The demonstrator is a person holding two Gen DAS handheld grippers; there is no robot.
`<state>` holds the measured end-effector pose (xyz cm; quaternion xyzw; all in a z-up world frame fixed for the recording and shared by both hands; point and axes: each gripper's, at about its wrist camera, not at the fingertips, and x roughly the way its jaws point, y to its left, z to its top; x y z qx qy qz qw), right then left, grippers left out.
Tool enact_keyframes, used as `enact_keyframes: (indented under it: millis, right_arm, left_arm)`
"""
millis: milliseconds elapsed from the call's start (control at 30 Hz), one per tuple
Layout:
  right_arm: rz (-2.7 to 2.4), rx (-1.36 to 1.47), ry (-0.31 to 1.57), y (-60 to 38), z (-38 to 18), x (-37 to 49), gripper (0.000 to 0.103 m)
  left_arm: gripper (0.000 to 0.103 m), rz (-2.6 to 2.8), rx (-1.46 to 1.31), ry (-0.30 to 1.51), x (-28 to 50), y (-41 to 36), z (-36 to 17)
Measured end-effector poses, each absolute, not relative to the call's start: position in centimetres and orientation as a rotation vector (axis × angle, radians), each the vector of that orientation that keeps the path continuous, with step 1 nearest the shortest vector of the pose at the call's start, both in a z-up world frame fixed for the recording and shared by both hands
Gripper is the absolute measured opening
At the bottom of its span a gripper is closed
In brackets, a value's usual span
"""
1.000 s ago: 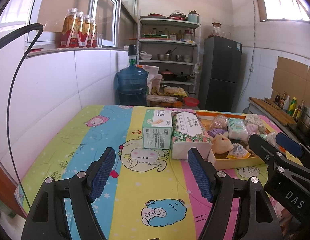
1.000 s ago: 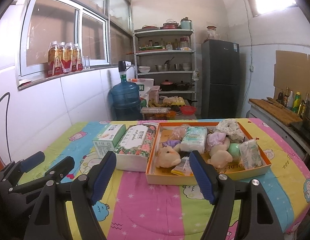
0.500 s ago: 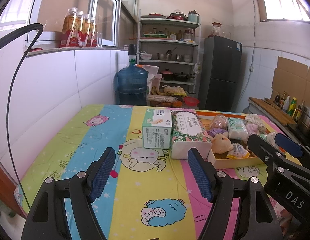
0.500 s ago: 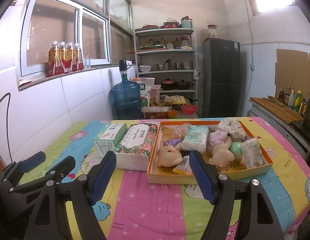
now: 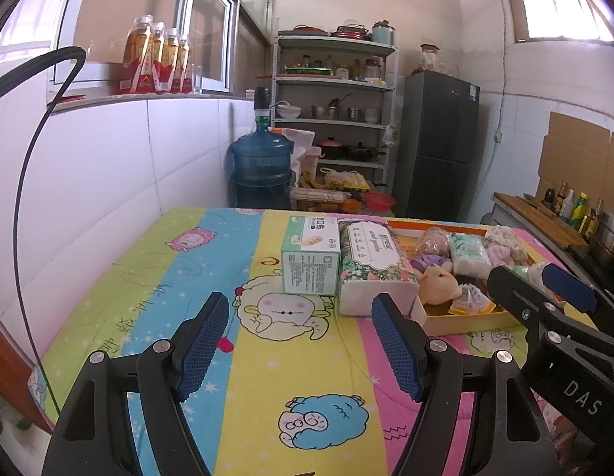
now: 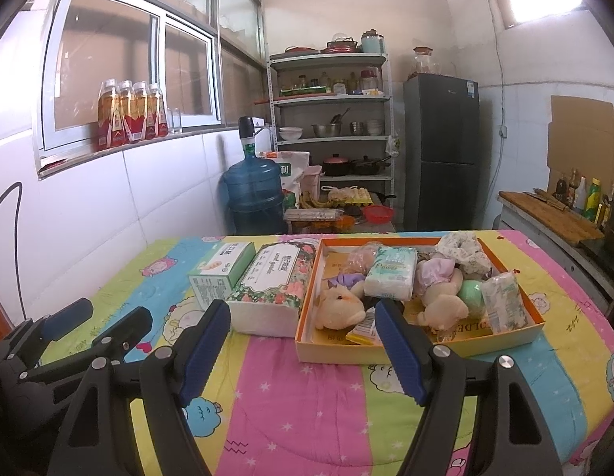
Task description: Organize soft objects
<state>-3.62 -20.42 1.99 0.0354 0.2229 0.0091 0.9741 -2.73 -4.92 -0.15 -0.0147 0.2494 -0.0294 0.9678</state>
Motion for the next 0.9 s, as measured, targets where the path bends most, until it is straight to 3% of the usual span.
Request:
enact_keyframes:
  millis: [900]
  right_arm:
    - [0.018,0.082,0.452,-20.7,1.96,-3.72,0.075]
  left_arm:
    - [0.076,-0.061,-0.03,0.511,-2.54,-4.84,-0.24]
